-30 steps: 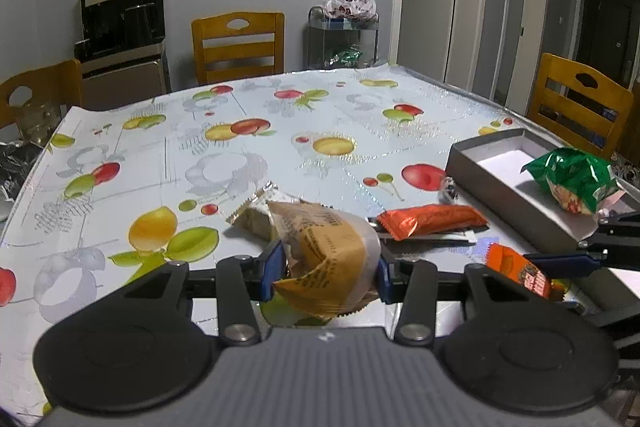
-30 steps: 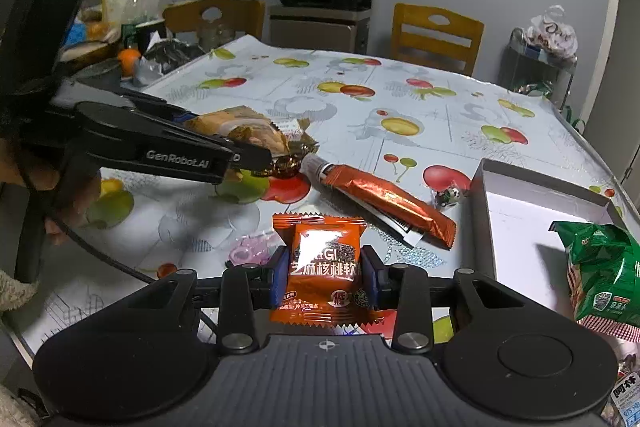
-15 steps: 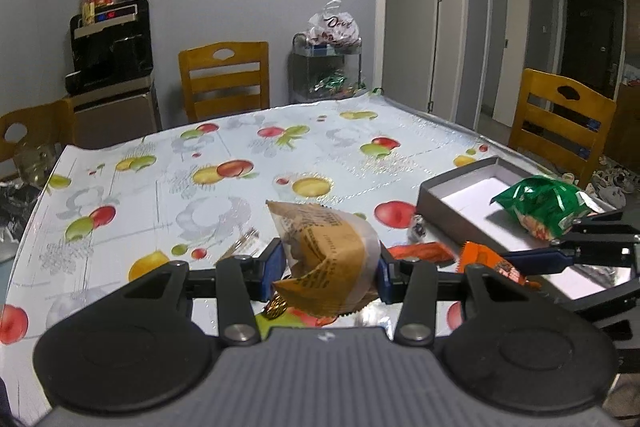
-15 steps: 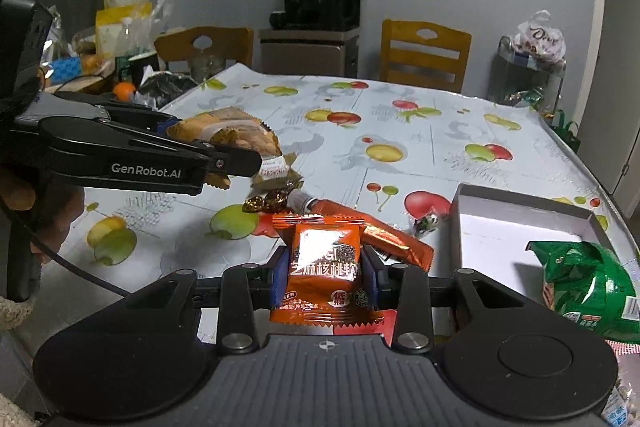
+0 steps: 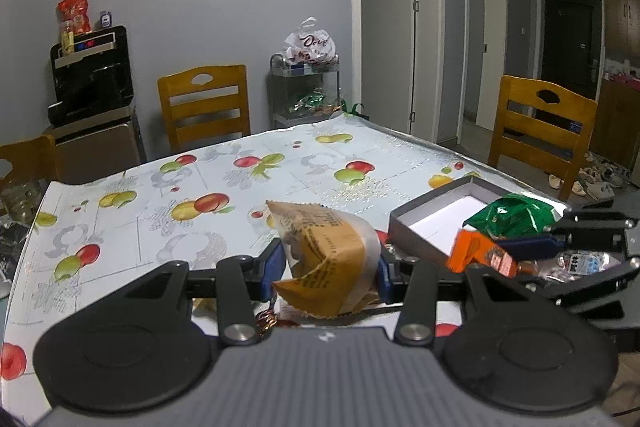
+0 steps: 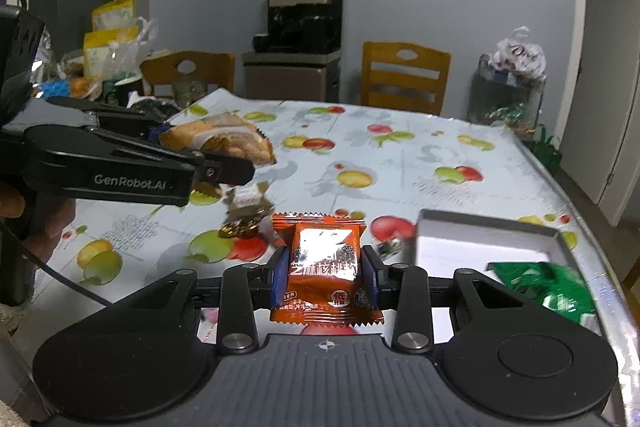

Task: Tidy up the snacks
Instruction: 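Carry the pastry bag with the left gripper while the right carries the orange packet to the box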

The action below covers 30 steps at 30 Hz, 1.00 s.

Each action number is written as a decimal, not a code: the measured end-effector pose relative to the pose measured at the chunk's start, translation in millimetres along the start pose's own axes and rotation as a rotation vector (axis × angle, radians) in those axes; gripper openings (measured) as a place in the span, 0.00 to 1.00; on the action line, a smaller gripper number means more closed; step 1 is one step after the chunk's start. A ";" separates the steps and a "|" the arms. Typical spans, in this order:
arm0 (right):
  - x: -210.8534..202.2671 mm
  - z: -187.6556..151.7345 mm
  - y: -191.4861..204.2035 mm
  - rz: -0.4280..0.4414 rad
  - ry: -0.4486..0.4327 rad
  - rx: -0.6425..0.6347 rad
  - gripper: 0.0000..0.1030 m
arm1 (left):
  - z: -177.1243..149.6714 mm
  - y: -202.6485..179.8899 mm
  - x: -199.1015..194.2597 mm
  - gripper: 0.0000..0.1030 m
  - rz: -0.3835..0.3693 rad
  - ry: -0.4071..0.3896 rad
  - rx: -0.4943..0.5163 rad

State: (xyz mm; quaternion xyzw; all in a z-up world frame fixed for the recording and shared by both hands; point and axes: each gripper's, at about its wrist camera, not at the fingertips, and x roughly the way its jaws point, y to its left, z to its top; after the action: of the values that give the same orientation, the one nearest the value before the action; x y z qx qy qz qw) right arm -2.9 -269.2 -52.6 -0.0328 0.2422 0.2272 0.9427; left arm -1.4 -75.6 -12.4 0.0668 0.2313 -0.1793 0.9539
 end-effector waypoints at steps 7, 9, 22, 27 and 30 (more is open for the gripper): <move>-11.1 0.6 -26.6 -0.044 -0.019 0.045 0.37 | 10.0 -13.3 6.0 0.42 -0.022 -0.002 0.025; -14.9 -0.6 -32.9 -0.057 -0.023 0.051 0.37 | 13.0 -17.7 9.5 0.42 -0.031 -0.001 0.032; -38.7 -16.9 -79.3 -0.139 -0.040 0.125 0.37 | 28.0 -55.4 33.3 0.42 -0.106 0.002 0.083; -42.9 -25.1 -91.6 -0.156 -0.027 0.133 0.37 | 30.2 -70.9 44.9 0.42 -0.136 0.012 0.100; -44.6 -29.7 -95.3 -0.157 -0.014 0.126 0.37 | 30.2 -79.9 51.1 0.42 -0.153 0.021 0.111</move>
State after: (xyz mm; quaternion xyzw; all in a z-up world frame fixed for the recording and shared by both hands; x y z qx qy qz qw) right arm -8.4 -377.9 -62.3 0.0095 0.2461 0.1372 0.9594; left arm 23.8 -171.9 -13.1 0.1037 0.2352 -0.2635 0.9298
